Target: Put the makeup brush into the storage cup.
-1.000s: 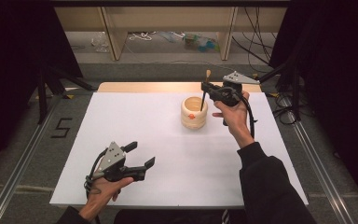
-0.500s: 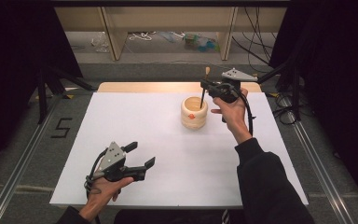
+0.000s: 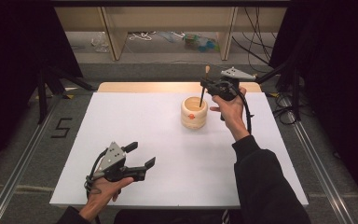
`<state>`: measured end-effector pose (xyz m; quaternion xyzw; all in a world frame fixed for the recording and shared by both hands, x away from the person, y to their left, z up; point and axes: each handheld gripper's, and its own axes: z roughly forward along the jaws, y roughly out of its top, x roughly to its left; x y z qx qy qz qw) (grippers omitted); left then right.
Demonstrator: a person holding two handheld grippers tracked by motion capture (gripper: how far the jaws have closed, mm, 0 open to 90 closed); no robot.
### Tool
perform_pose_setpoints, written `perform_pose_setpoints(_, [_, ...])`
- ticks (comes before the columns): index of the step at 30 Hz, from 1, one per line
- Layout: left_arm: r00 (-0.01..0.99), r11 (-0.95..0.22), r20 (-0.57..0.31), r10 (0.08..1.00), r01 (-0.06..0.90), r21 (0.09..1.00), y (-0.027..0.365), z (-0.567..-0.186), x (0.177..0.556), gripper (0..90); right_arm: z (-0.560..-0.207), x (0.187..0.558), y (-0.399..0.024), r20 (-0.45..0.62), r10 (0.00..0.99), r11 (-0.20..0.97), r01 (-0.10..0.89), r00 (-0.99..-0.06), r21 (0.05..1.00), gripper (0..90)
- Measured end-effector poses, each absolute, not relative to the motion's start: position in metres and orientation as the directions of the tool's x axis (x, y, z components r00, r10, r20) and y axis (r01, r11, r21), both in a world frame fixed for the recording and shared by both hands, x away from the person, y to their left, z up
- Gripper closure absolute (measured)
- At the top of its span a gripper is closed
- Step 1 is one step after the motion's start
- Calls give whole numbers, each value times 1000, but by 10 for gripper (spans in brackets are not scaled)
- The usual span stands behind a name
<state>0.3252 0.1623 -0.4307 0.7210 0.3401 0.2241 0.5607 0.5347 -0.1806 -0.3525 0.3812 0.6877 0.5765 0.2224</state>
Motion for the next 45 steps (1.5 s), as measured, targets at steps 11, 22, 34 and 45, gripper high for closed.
perform_pose_setpoints(11, [671, -128, -72, 738, 245, 961, 162, -431, 325, 160, -353, 543, -173, 126, 785, 54, 270, -607, 961, 835])
perform_pose_setpoints(22, [674, -121, -88, 733, 257, 959, 160, -432, 324, 160, -361, 551, -172, 133, 791, 55, 287, -597, 956, 835])
perform_pose_setpoints(34, [674, -117, -94, 733, 260, 958, 161, -432, 324, 160, -368, 553, -166, 123, 788, 80, 298, -603, 951, 835])
perform_pose_setpoints(45, [673, -119, -86, 735, 252, 960, 161, -432, 324, 160, -375, 554, -159, 109, 784, 115, 316, -611, 942, 835])
